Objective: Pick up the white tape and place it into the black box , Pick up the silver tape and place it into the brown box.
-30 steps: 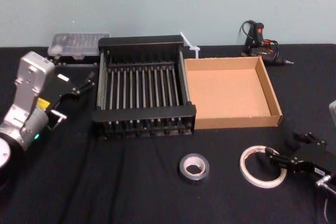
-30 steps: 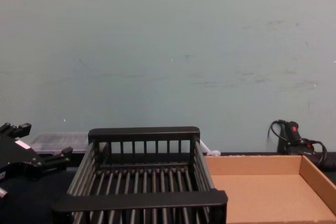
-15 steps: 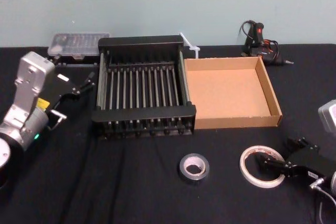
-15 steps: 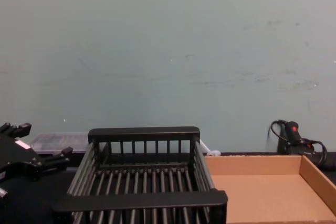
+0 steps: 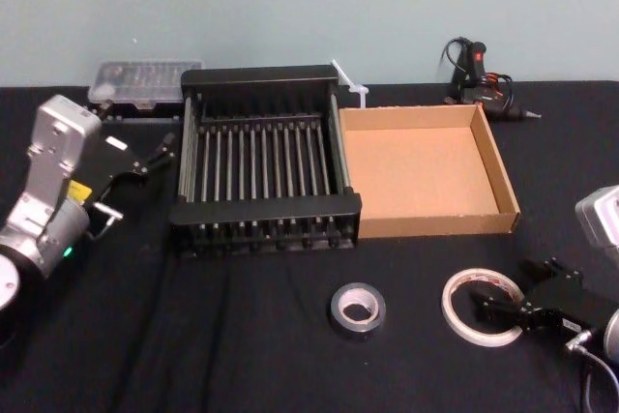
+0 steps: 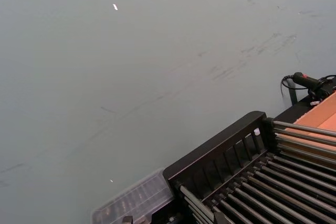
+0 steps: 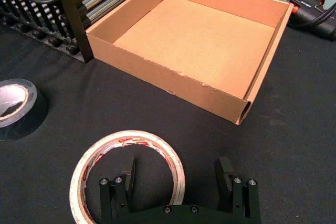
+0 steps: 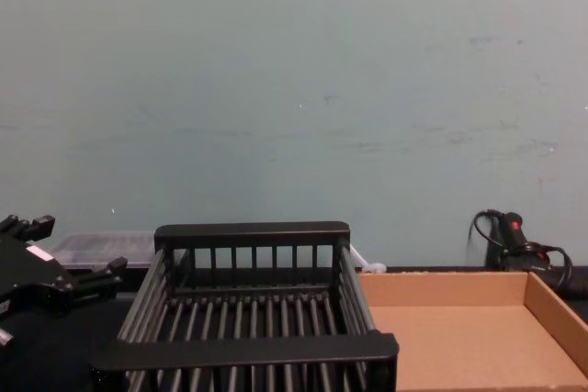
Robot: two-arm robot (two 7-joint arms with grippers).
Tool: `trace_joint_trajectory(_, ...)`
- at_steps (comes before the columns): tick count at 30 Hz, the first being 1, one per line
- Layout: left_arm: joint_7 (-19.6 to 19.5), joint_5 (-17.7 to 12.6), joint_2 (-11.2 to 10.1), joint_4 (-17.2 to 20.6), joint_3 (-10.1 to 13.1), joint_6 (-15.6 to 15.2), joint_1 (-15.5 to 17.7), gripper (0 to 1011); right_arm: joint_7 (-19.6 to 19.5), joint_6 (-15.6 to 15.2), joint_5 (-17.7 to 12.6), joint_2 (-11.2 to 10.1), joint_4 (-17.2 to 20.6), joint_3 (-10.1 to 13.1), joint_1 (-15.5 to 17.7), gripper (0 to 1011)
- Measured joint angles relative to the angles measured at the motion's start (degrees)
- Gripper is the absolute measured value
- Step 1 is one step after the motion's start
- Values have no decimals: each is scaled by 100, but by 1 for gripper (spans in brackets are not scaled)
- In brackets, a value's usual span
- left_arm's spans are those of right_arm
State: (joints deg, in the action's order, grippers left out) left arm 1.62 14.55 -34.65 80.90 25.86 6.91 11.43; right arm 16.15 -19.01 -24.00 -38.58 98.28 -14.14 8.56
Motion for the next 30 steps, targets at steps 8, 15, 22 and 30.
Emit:
trace_joint_trajectory(8,0,0,0,0,0,0,0,1001,100,-37,142,53,-23,29,-11,1002)
trace_joint_trajectory(15,0,0,0,0,0,0,0,1001,128,-37,192,76,-26,51,-9,1002)
trace_joint_trajectory(22,0,0,0,0,0,0,0,1001,122,-35,190,74,-26,51,-9,1002)
trace_joint_trajectory(30,0,0,0,0,0,0,-1,1001,118,-32,183,70,-25,47,-9,1002)
